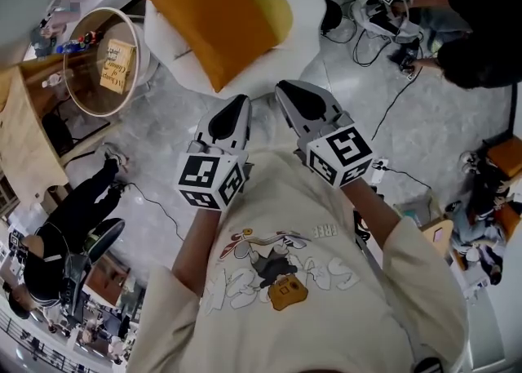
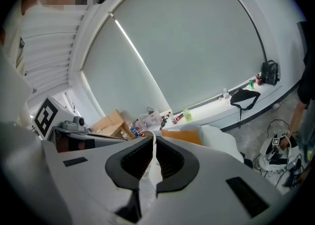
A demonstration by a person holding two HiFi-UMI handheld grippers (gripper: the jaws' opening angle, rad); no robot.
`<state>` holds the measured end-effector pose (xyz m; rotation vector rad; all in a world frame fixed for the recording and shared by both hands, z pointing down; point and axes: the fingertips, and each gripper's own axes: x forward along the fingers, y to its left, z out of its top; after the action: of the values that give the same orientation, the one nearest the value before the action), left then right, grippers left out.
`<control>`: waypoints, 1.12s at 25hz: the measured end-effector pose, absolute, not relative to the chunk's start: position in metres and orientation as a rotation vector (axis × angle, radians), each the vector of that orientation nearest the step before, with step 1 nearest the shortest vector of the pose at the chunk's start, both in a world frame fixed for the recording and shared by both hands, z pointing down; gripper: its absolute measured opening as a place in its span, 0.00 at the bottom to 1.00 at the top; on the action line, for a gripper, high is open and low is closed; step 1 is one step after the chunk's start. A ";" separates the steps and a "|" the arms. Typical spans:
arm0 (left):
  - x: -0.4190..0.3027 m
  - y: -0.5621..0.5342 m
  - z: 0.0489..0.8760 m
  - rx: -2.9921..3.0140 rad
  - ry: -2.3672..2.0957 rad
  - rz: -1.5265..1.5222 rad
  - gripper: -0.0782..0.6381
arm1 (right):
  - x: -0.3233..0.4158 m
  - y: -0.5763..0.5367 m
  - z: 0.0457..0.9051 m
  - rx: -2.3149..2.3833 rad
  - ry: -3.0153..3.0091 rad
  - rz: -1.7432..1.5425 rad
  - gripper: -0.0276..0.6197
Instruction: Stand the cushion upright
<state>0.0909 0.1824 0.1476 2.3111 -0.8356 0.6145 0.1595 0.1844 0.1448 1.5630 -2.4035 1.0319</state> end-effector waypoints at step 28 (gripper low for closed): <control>0.053 0.053 0.282 2.165 -0.965 0.754 0.17 | 0.168 0.055 0.294 1.509 -2.246 1.114 0.10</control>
<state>0.0528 0.0526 0.2816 2.1653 -0.9653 0.7537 0.1679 0.0546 0.2940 1.5091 -2.2459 1.1138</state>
